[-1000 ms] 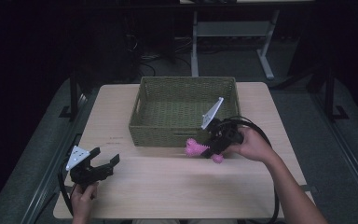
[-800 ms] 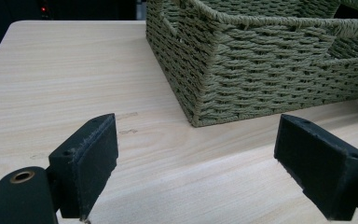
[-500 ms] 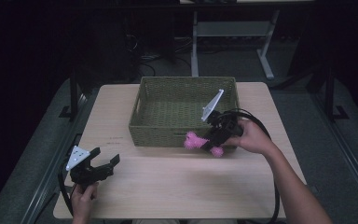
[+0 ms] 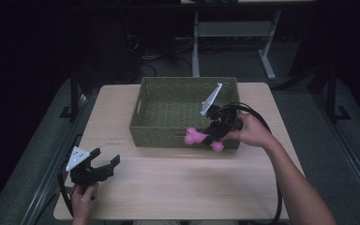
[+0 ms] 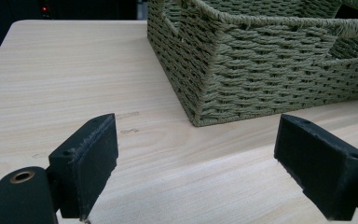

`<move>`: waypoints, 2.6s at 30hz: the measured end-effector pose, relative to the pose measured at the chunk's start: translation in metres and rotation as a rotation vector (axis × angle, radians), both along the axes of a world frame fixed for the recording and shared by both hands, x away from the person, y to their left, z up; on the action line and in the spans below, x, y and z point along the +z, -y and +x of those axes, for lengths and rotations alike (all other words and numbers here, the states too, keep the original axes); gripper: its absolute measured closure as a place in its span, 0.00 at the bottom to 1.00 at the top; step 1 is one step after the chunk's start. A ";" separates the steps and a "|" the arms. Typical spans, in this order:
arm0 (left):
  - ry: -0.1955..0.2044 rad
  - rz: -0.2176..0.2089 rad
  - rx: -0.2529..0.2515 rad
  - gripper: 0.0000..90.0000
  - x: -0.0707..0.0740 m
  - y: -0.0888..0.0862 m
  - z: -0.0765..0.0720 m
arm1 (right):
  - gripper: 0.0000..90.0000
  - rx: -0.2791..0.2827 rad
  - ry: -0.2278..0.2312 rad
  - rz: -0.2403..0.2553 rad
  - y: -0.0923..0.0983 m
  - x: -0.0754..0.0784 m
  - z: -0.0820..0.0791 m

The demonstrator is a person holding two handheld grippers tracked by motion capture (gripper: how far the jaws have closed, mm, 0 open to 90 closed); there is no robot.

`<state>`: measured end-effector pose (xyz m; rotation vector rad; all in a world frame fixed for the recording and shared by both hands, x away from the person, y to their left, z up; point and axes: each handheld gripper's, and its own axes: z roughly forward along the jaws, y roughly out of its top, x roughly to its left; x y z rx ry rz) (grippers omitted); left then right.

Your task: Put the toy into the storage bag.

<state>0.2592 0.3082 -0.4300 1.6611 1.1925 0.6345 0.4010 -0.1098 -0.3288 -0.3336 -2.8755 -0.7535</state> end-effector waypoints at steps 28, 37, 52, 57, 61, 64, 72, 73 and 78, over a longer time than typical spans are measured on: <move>-0.003 -0.001 0.006 0.14 0.000 -0.001 0.000 | 0.64 -0.034 -0.031 -0.003 0.004 0.005 0.043; -0.003 -0.001 0.008 0.14 0.000 -0.001 0.000 | 0.65 -0.028 -0.027 0.014 0.003 0.012 0.046; -0.002 -0.009 0.009 0.14 0.000 -0.003 0.001 | 0.64 -0.094 -0.025 0.017 0.018 0.016 0.073; -0.002 -0.012 0.007 0.14 0.000 -0.003 0.001 | 0.64 -0.111 -0.029 0.000 0.017 0.006 0.083; -0.002 -0.012 0.006 0.14 0.000 -0.003 0.001 | 0.64 -0.117 -0.050 -0.028 0.015 -0.009 0.091; -0.004 -0.009 0.006 0.14 0.000 -0.003 0.001 | 0.64 -0.124 -0.070 -0.038 0.012 -0.017 0.094; -0.004 -0.016 0.008 0.14 -0.001 -0.004 0.001 | 0.64 -0.128 -0.074 -0.100 0.005 -0.039 0.101; -0.004 -0.016 0.008 0.14 -0.001 -0.004 0.001 | 0.64 -0.130 -0.078 -0.107 0.003 -0.040 0.101; -0.004 -0.016 0.007 0.14 0.000 -0.004 0.001 | 0.64 -0.120 -0.091 -0.134 -0.004 -0.051 0.103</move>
